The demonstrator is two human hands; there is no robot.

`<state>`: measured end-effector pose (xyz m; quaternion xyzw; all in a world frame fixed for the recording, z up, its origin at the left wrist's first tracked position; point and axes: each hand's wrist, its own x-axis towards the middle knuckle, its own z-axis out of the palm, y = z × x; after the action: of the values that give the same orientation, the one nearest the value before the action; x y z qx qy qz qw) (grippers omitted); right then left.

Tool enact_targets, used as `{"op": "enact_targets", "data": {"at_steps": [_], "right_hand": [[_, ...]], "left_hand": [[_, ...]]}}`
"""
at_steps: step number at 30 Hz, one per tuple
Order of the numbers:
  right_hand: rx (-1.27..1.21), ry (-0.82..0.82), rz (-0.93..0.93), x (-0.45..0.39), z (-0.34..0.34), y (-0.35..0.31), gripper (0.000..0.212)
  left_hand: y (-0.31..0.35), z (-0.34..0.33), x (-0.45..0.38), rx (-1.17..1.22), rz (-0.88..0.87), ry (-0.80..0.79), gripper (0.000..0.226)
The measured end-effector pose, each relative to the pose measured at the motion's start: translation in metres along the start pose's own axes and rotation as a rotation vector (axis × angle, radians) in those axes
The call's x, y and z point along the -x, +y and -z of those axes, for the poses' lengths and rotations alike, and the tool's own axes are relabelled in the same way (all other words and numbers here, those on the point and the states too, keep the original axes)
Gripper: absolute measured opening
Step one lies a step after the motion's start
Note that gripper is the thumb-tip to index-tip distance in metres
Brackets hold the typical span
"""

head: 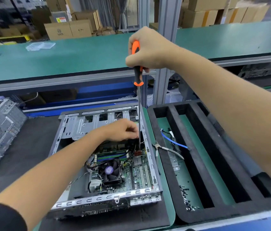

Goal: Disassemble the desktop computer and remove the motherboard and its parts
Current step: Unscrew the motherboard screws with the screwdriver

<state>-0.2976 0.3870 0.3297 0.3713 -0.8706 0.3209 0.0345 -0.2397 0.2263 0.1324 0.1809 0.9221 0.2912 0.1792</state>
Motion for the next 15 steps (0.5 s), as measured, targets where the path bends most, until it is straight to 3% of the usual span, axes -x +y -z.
{"op": "enact_targets", "data": {"at_steps": [8, 15], "right_hand": [[0.053, 0.162, -0.031, 0.01, 0.039, 0.03, 0.035], [0.136, 0.09, -0.167, 0.045, 0.032, 0.092, 0.032]], "left_hand": [[0.08, 0.0, -0.052, 0.086, -0.191, 0.032, 0.009], [0.105, -0.047, -0.102, -0.099, -0.168, -0.084, 0.011]]}}
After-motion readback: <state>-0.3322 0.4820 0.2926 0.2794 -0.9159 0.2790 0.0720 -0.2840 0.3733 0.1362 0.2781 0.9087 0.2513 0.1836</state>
